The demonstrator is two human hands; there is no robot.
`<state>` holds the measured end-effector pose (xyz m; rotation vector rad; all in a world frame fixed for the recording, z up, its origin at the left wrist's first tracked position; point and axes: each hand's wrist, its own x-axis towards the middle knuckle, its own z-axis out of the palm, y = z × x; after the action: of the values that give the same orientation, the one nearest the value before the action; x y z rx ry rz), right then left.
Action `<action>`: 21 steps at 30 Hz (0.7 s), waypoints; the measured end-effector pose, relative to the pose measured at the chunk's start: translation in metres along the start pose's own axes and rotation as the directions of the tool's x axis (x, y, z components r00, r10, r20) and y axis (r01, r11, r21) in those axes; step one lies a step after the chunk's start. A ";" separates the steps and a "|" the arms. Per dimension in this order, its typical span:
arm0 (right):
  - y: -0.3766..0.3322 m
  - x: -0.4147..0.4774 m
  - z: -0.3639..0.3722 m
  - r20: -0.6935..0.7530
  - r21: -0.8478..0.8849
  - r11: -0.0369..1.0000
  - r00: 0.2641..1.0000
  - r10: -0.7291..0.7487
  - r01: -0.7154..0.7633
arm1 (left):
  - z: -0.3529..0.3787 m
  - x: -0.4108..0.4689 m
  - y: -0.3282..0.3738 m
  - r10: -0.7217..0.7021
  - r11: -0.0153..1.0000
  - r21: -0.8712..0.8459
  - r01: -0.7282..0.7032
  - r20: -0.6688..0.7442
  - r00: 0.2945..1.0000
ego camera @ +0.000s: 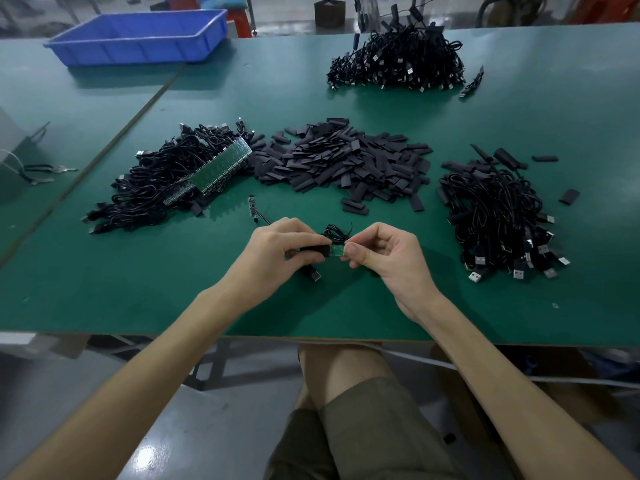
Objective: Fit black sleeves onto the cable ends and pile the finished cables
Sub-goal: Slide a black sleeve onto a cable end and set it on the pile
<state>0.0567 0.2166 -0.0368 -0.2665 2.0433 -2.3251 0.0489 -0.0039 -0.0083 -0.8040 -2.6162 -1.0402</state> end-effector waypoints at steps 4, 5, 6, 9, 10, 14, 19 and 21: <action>0.000 0.000 0.000 0.030 -0.019 1.000 0.999 0.009 -0.008 | 0.001 0.000 -0.001 -0.107 0.988 -0.107 0.109 0.021 0.994; 0.000 0.000 0.000 0.043 -0.028 1.000 0.999 0.014 -0.013 | 0.000 0.001 -0.003 -0.147 0.978 -0.147 0.150 0.030 0.989; 0.000 0.000 0.000 0.052 -0.034 0.999 0.999 0.018 -0.016 | 0.000 0.002 -0.004 -0.177 0.967 -0.176 0.181 0.042 0.983; -0.001 0.000 0.000 0.058 -0.042 0.999 0.998 0.017 -0.014 | 0.001 0.003 -0.007 -0.227 0.935 -0.260 0.240 0.081 0.971; 0.000 0.000 0.001 0.056 -0.046 0.999 0.998 0.015 -0.013 | 0.002 0.003 -0.008 -0.236 0.924 -0.287 0.253 0.092 0.967; 0.004 0.001 0.001 0.024 -0.098 0.995 1.000 0.007 -0.004 | 0.003 0.003 -0.010 -0.254 0.882 -0.378 0.280 0.120 0.960; 0.005 0.002 0.000 -0.013 -0.147 0.989 1.000 0.001 -0.003 | 0.004 0.006 -0.007 -0.249 0.878 -0.380 0.289 0.153 0.956; 0.005 0.002 -0.001 -0.013 -0.162 0.987 1.000 0.004 -0.006 | 0.004 0.007 -0.005 -0.256 0.903 -0.318 0.290 0.144 0.956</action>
<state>0.0543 0.2163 -0.0422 -0.2521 2.2393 -2.1655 0.0404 -0.0015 -0.0116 -0.5694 -2.7297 -1.5985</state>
